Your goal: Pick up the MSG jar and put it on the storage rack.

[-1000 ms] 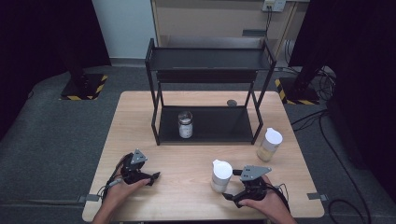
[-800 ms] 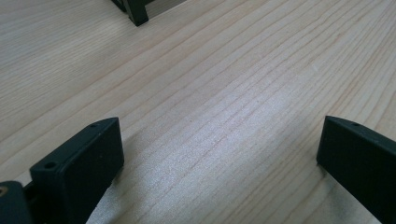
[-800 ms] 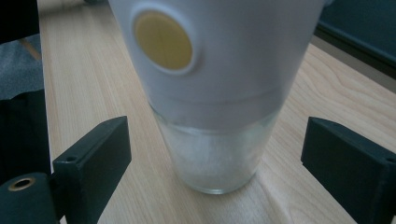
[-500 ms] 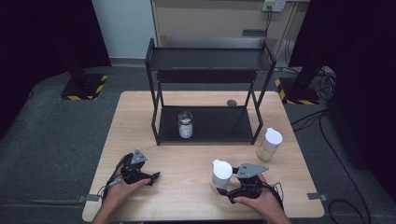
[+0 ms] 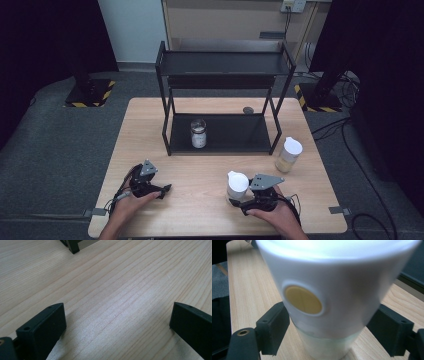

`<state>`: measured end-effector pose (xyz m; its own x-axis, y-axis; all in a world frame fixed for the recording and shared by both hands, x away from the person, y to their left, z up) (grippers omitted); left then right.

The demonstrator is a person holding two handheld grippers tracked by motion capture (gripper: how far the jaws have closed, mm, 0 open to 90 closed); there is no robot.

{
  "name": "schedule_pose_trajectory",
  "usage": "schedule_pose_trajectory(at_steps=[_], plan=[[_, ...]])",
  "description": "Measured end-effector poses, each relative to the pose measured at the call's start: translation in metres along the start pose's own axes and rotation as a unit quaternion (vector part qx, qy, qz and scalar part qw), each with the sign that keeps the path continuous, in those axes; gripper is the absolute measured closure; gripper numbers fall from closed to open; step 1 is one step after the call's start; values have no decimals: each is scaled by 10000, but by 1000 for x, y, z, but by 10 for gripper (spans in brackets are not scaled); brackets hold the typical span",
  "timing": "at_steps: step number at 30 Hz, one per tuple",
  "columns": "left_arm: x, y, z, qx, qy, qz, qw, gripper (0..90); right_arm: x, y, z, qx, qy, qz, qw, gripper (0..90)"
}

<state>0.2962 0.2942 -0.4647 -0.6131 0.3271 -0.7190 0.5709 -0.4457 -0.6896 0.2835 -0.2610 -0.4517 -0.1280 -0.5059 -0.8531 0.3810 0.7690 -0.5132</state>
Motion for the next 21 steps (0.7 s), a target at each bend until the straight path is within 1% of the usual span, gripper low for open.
schedule_pose_trajectory(at_steps=[4, 10, 18, 21], plan=[[0, 0, 0, -4, -3, 1, 10000, 0, -1, 1, -1, 29, -37, -14, 10000, 239], [0, 0, 0, -9, -6, 2, 10000, 0, -1, -1, -2, 51, -71, 41, 10000, 303], [0, 0, 1, -15, -7, 5, 10000, 0, -2, 0, -6, 140, -105, 16, 9998, 313], [0, 0, 1, -14, -6, 4, 10000, 0, -2, 0, -6, 161, -48, 24, 9999, 315]])
Point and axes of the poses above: each handheld gripper's, and its own axes: y roughly forward along the jaws, x roughly out of its underside, z roughly to its right, the point moved 2 cm from there along y, roughly forward along the jaws, and after that the axes turned 8 degrees about -y, right-handed, at the moved point
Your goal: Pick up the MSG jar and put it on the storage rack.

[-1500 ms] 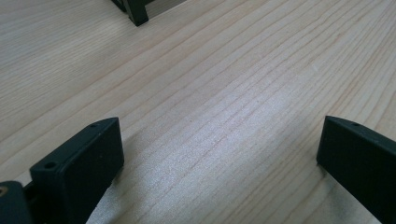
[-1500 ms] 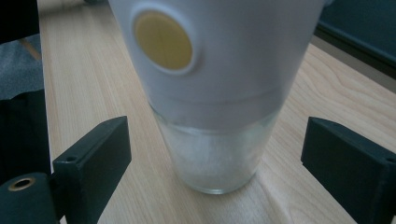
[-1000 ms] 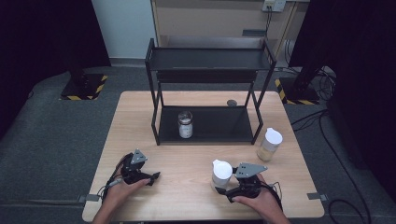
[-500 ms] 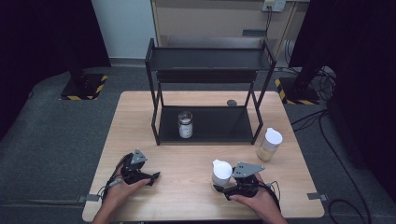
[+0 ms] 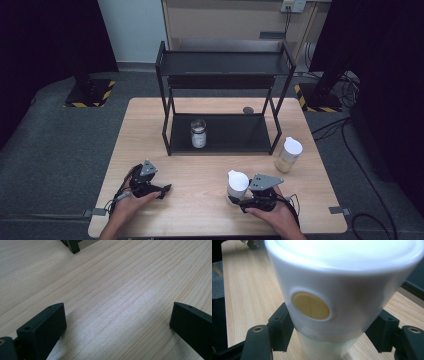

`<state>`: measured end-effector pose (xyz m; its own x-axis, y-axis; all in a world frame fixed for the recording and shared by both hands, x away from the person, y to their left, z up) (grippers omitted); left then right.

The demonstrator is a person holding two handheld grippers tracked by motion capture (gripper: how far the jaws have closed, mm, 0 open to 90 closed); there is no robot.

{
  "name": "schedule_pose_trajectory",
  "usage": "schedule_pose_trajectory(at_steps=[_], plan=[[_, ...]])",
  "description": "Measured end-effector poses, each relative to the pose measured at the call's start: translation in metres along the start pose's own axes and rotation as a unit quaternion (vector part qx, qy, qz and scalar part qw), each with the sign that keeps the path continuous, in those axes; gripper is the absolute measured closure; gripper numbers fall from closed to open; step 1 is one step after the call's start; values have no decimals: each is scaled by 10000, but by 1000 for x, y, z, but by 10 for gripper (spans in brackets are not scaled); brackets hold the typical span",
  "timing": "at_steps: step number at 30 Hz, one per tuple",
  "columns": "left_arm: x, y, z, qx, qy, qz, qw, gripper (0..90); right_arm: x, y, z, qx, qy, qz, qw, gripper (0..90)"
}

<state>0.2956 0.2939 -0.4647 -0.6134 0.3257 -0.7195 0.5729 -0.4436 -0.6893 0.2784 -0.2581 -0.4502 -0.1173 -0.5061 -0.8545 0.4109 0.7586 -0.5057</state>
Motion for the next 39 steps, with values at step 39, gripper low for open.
schedule_pose_trajectory(at_steps=[39], plan=[[0, 0, 0, -5, -6, 2, 10000, 0, -7, -17, 0, 394, 313, 101, 9987, 316]])
Point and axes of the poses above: each handheld gripper's, and its own axes: y roughly forward along the jaws, x roughly out of its underside, z roughly to its right, the point moved 2 cm from there along y, roughly forward along the jaws, and after that the axes turned 8 degrees about -y, right-handed, at the moved point
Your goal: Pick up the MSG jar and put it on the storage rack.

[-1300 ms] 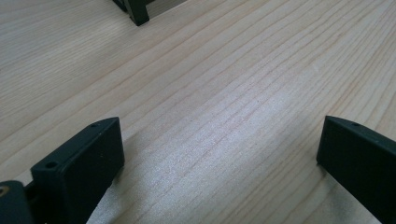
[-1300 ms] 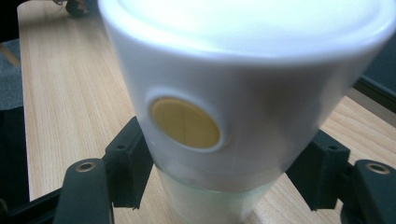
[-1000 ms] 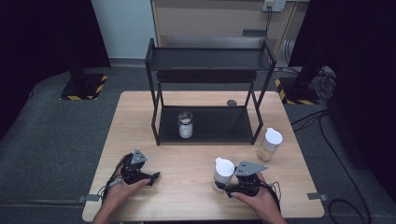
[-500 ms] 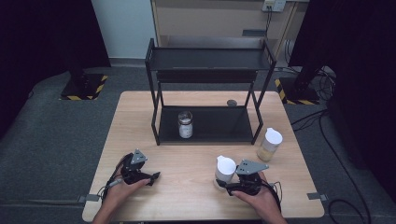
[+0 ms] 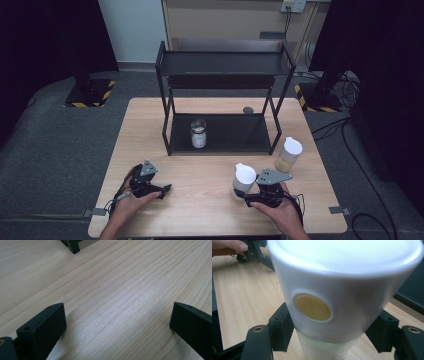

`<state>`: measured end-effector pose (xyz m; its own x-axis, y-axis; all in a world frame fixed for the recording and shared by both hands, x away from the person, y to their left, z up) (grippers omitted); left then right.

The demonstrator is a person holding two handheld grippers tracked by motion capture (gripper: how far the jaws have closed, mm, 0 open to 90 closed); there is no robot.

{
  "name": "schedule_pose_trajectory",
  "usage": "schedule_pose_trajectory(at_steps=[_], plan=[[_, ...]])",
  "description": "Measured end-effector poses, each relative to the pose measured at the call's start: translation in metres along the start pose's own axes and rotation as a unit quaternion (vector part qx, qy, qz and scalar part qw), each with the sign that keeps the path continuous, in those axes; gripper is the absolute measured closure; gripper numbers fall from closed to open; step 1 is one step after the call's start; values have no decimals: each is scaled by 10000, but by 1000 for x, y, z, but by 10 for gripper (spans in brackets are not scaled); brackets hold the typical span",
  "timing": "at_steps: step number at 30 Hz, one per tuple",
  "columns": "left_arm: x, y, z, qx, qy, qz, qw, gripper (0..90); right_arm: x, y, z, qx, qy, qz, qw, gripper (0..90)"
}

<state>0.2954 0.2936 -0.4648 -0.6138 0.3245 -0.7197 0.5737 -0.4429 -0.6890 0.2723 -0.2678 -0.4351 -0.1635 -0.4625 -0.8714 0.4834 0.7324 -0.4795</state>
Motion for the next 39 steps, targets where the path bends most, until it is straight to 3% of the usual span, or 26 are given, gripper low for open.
schedule_pose_trajectory(at_steps=[39], plan=[[1, 0, 2, -54, -41, 9, 10000, 0, -33, 36, 13, 287, 37, -100, 9995, 316]])
Point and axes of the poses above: each handheld gripper's, and its own axes: y roughly forward along the jaws, x roughly out of its underside, z roughly to its right, the point moved 2 cm from there along y, roughly forward along the jaws, and after that the axes turned 8 degrees about -y, right-handed, at the moved point
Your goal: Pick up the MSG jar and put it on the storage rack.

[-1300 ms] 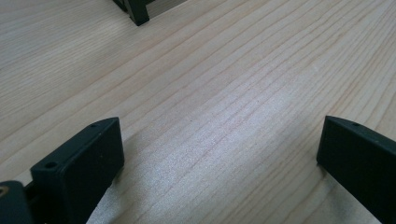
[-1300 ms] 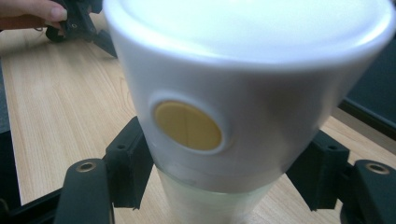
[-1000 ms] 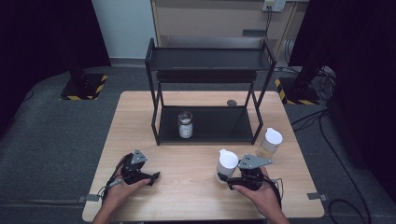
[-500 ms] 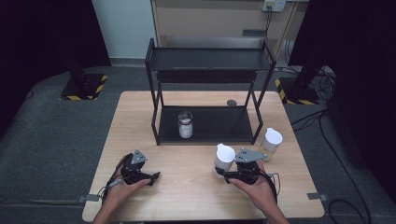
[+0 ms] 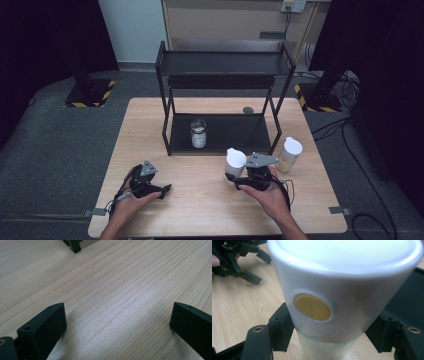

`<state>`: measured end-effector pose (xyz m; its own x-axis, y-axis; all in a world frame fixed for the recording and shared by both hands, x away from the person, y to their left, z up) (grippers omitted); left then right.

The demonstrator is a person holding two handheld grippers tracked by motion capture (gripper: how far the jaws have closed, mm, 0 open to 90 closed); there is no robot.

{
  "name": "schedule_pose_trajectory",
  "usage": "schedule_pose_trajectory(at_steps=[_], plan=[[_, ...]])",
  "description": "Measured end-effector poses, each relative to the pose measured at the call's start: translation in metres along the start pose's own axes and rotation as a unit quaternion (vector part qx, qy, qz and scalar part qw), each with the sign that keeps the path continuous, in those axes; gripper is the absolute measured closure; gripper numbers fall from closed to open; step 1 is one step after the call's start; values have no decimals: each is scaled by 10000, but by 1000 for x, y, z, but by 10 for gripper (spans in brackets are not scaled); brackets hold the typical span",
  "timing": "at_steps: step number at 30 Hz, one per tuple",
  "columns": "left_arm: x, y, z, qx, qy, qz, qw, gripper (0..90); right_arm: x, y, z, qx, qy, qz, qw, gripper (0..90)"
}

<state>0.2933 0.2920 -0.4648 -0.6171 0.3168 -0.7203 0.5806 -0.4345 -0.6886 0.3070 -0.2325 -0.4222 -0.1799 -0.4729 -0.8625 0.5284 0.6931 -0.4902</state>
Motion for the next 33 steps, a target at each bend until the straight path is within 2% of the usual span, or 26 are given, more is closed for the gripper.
schedule_pose_trajectory(at_steps=[18, 33], plan=[[0, 0, 2, -40, -35, 3, 10000, 0, -16, 13, 7, 168, 75, 66, 9998, 316], [0, 1, 6, -126, -104, 14, 9999, 0, -27, 19, 20, 300, 126, 117, 9994, 316]])
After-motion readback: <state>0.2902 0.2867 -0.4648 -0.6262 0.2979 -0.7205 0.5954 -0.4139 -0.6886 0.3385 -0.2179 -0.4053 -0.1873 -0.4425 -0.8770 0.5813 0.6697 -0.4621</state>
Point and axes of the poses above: each handheld gripper's, and its own axes: y roughly forward along the jaws, x roughly out of its underside, z roughly to its right, the point moved 2 cm from there along y, roughly forward along the jaws, and after that the axes turned 8 degrees about -y, right-handed, at the moved point
